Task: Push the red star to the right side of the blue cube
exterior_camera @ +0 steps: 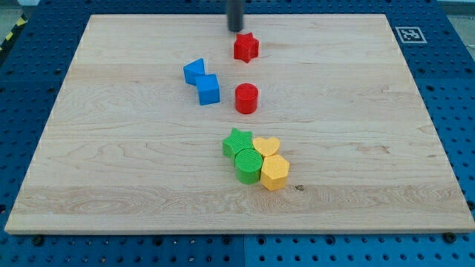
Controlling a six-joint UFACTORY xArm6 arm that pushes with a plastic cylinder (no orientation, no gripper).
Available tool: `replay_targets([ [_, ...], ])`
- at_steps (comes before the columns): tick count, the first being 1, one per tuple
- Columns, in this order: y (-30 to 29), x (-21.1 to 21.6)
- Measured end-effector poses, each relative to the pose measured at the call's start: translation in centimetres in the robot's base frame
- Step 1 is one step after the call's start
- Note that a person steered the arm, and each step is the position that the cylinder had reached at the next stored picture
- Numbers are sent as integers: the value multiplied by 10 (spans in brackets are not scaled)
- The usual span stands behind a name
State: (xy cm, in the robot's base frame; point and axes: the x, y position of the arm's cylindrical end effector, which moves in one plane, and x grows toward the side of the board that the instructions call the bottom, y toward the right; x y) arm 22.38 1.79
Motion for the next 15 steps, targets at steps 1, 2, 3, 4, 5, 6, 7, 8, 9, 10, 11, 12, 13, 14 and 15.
replay_targets([
  [1, 27, 38],
  [2, -16, 100],
  [3, -44, 119],
  [4, -41, 103],
  [5, -36, 61],
  [6, -48, 35],
  [7, -103, 45],
  [8, -136, 84],
  [9, -120, 105],
  [10, -112, 109],
  [11, -135, 91],
  [12, -127, 85],
  [13, -94, 81],
  [14, -85, 69],
  [15, -51, 93],
])
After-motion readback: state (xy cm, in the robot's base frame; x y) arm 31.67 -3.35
